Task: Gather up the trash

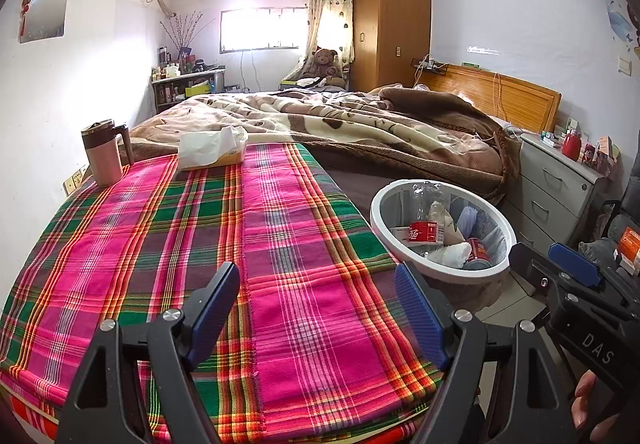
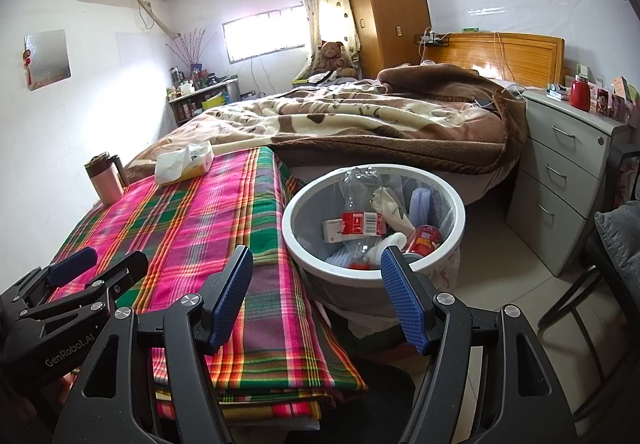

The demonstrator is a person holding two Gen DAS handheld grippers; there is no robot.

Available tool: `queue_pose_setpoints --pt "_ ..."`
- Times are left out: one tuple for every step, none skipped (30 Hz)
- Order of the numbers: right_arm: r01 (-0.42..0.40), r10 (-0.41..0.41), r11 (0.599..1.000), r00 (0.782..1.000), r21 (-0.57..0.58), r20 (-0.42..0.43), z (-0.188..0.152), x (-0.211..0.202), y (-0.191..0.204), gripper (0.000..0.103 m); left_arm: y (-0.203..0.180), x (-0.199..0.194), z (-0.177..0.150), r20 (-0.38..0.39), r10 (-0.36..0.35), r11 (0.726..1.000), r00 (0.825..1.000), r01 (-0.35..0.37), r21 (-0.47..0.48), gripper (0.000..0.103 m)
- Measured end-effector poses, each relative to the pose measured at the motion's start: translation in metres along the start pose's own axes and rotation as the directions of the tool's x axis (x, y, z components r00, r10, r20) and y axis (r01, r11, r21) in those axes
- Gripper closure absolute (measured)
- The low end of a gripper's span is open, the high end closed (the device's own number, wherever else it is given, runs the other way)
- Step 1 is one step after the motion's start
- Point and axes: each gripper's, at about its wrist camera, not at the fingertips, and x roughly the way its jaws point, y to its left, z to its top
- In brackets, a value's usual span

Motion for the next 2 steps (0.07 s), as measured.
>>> queue_pose_setpoints --pt "0.000 0.000 1.000 1.000 0.000 0.000 0.0000 -0.0002 0.0001 0.035 -0.0006 0.0002 0.0003 -0.001 0.001 1.000 1.000 -0.001 0.000 0.022" --pt "0.000 0.000 1.000 1.000 0.001 0.000 0.0001 -0.0001 0.0002 0.035 0.0000 0.0001 -0.0003 -0.001 0.002 1.000 1.000 -0.002 -0.001 0.022"
